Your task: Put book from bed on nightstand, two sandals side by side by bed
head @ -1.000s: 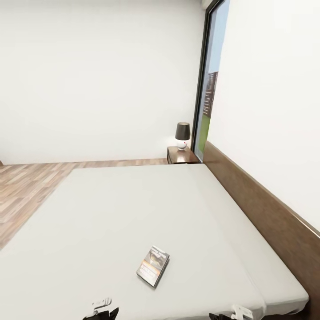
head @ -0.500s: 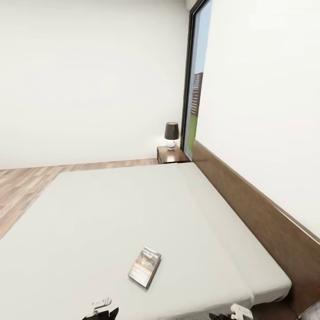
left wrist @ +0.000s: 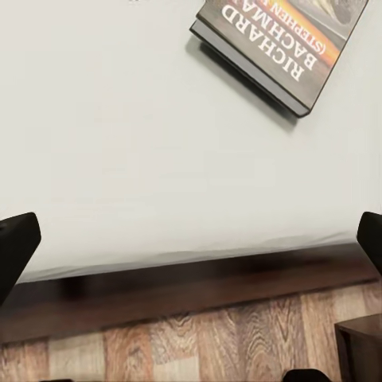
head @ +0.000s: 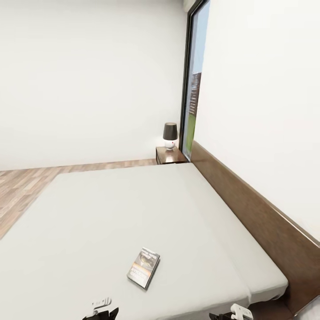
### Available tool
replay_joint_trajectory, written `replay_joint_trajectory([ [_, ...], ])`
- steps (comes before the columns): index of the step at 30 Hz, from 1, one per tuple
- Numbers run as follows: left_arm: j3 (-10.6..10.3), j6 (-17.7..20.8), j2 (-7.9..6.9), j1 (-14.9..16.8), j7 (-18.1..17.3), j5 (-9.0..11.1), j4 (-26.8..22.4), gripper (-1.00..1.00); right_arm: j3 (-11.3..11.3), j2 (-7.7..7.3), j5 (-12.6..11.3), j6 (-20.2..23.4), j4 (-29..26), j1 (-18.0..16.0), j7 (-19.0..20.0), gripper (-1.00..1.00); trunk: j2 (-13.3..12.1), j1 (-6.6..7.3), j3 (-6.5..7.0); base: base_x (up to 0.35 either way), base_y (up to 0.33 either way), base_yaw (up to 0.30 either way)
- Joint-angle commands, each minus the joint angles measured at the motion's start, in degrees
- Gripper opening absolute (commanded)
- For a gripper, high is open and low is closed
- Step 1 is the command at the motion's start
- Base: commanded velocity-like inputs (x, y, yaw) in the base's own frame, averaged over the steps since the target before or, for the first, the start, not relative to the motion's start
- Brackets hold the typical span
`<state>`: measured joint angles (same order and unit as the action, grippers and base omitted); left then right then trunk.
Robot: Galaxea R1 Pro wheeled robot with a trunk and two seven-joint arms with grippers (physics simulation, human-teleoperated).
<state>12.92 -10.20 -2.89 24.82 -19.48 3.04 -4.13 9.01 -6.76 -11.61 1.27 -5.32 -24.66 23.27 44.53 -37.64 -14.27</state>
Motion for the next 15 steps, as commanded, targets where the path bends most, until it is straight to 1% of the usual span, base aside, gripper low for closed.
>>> replay_joint_trajectory([
  [1,0.1,-0.1,-0.01,0.1,-0.3,0.3,0.1,1.0,0.3,-0.01,-0.3,0.1,0.0,0.0,0.3,1.0,-0.4,0.22,0.11,0.0,0.0,0.0],
  [6,0.1,-0.1,-0.01,0.1,-0.3,0.3,0.1,1.0,0.3,-0.01,-0.3,0.1,0.0,0.0,0.3,1.0,-2.4,1.32,1.01,0.0,0.0,0.0],
  [15,0.1,-0.1,-0.01,0.1,-0.3,0.3,0.1,1.0,0.3,-0.01,-0.3,0.1,0.0,0.0,0.3,1.0,-2.4,1.32,1.01,0.0,0.0,0.0],
])
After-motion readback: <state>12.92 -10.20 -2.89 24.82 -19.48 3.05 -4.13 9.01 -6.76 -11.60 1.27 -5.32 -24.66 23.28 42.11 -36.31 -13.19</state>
